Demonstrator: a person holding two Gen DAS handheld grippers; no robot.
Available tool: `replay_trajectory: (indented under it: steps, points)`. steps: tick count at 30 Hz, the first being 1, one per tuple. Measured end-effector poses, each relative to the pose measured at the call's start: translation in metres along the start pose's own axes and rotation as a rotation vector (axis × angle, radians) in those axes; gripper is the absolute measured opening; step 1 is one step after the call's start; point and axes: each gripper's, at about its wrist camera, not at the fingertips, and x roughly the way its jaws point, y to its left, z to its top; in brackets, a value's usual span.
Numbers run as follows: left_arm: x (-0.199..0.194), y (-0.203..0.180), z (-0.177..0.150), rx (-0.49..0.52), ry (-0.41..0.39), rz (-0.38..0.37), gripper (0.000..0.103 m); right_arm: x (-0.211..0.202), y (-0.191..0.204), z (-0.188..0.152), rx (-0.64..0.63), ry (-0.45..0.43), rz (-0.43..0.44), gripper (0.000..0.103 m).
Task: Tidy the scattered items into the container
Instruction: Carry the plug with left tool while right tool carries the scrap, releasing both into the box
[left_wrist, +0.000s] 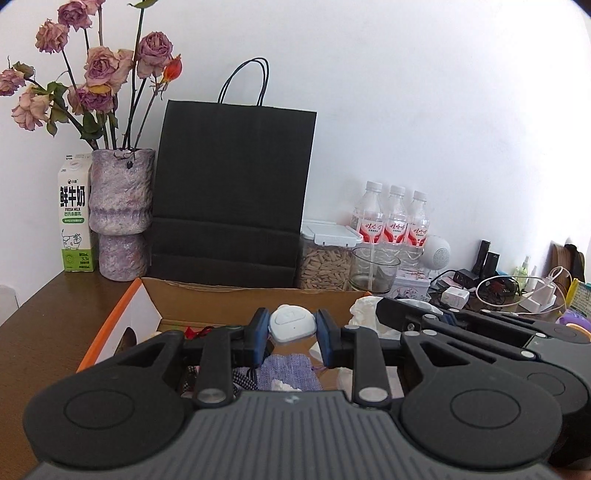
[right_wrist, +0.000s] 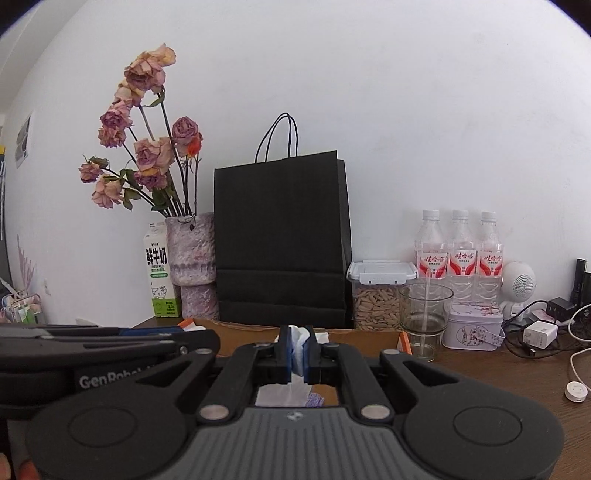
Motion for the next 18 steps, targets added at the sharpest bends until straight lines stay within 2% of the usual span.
replay_trajectory:
  steps: [8, 18]
  points:
    - [0.048, 0.009, -0.001, 0.062, 0.03, 0.034, 0.028, 0.041, -0.016, -0.009, 0.003, 0.063, 0.013, 0.005]
    - [0.062, 0.007, -0.013, 0.127, 0.047, 0.054, 0.028, 0.052, -0.015, -0.025, -0.028, 0.104, 0.009, 0.005]
